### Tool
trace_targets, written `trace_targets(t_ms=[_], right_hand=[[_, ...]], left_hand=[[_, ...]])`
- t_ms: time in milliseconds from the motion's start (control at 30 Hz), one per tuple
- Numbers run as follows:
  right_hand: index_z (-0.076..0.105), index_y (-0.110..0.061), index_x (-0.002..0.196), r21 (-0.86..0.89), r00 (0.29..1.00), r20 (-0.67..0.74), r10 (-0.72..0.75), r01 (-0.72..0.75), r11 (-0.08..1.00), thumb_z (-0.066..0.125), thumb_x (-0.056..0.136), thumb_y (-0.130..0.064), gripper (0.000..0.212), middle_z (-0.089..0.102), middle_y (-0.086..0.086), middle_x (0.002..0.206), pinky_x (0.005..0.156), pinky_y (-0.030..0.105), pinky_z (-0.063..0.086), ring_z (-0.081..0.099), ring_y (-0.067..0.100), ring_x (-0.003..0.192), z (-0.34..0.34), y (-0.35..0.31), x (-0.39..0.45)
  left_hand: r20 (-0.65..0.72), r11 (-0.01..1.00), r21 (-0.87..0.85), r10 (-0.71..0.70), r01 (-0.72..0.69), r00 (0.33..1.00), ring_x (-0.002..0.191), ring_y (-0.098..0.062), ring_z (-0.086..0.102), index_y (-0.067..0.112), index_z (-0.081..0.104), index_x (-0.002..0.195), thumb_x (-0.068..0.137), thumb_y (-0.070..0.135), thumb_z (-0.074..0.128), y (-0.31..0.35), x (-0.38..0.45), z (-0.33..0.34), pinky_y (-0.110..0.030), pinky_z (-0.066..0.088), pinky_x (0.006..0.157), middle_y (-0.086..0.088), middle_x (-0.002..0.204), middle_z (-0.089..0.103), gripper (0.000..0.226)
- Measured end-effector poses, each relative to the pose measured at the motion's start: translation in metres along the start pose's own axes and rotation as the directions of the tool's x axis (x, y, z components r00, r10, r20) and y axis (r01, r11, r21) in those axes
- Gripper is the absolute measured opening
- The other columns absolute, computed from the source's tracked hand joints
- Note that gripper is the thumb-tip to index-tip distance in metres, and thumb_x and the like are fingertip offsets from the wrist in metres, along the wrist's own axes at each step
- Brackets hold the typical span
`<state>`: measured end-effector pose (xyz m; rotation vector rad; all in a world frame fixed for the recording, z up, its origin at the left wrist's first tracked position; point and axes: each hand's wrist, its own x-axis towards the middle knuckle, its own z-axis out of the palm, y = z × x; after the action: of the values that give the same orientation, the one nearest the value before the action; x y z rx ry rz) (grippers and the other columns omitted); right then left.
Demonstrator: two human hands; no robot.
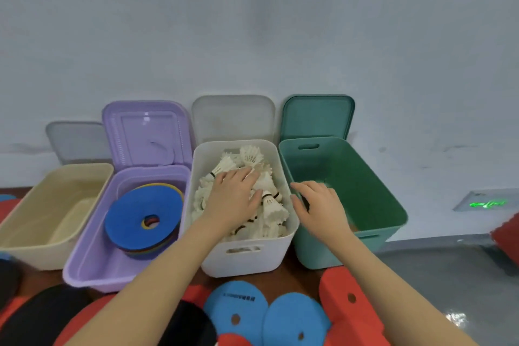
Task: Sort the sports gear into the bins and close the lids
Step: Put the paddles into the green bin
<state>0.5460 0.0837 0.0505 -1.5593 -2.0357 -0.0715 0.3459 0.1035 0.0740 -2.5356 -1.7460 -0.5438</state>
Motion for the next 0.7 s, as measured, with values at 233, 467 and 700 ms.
trace_targets(t_ms=[233,467,700], right_hand=[[0.066,-0.012,0.11,0.101,0.999,-0.053,-0.004,0.009,0.995,0.051,0.089,-0.029,0.031,0.067,0.0,0.097,0.078,0.032,0.047,0.062,0.021,0.09,0.032,-0.103,-0.024],[0.066,-0.012,0.108,0.143,1.0,-0.016,-0.01,0.012,0.99,0.045,0.089,-0.034,0.036,0.067,0.001,0.092,0.074,0.034,0.047,0.061,0.022,0.088,0.07,-0.197,-0.068],[0.055,-0.024,0.127,0.121,0.912,0.409,0.013,-0.068,0.99,0.038,0.079,-0.059,0.062,0.062,-0.003,0.112,0.085,0.034,0.04,0.057,0.021,0.103,0.119,-0.237,-0.129]], left_hand=[[-0.022,0.996,-0.064,0.056,-0.057,0.998,0.102,-0.029,0.061,0.012,0.065,0.113,0.08,0.042,0.033,-0.081,-0.07,-0.035,-0.044,0.042,0.085,-0.007,0.117,0.064,0.054],[-0.002,0.993,-0.104,0.05,-0.049,0.999,0.091,-0.031,0.064,0.009,0.068,0.101,0.078,0.037,0.037,-0.16,-0.152,-0.046,-0.047,0.045,0.078,-0.009,0.105,0.067,0.047],[0.038,0.982,-0.167,-0.084,0.089,0.996,0.108,-0.03,0.056,0.01,0.063,0.114,0.085,0.039,0.035,-0.2,-0.233,-0.027,-0.044,0.042,0.087,-0.009,0.118,0.061,0.05]])
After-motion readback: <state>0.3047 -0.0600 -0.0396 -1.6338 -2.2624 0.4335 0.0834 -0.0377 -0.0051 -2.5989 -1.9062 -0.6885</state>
